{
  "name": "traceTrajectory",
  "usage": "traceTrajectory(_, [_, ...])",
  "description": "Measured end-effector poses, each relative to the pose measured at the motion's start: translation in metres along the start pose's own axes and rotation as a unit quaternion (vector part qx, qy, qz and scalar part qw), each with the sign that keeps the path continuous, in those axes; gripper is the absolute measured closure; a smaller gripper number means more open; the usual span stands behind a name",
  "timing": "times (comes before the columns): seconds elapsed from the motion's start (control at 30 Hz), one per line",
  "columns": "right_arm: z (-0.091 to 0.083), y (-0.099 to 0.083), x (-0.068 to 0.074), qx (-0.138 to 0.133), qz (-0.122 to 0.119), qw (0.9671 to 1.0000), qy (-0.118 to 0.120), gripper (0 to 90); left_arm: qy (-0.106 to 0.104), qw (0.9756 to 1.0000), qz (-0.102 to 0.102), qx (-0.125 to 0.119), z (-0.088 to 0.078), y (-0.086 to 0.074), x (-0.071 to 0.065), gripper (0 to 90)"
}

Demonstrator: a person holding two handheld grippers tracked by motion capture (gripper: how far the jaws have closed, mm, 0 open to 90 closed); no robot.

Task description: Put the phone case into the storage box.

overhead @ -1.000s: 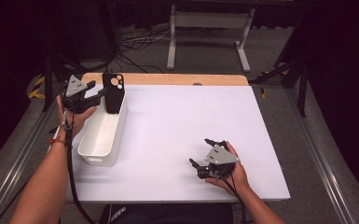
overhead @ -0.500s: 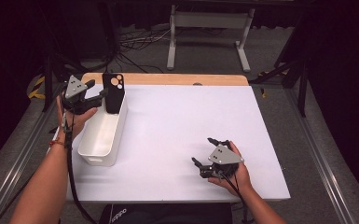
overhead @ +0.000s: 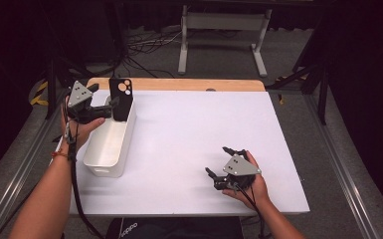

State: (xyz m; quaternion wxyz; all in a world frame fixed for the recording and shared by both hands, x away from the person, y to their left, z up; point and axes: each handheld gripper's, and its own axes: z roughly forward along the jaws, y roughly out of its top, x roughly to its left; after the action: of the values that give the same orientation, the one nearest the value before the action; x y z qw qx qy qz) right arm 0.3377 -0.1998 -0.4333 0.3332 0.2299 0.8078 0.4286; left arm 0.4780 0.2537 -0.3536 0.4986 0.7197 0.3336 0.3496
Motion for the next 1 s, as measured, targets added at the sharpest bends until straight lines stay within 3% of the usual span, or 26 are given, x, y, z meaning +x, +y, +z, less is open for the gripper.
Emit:
traceTrajectory(0.23, [0.000, -0.001, -0.001, 0.001, 0.000, 1.0000, 0.000, 15.3, -0.010, 0.9999, -0.001, 0.008, 0.005, 0.000, -0.003, 5.2])
traceTrajectory(0.47, [0.000, 0.000, -0.001, 0.001, 0.000, 1.0000, -0.001, 15.3, -0.037, 0.9993, 0.010, 0.003, 0.002, 0.002, -0.008, 3.9])
traceTrajectory(1.0, [-0.001, -0.001, -0.001, -0.002, -0.001, 1.0000, -0.003, 15.3, -0.049, 0.9985, 0.018, -0.018, -0.007, 0.006, -0.022, 3.7])
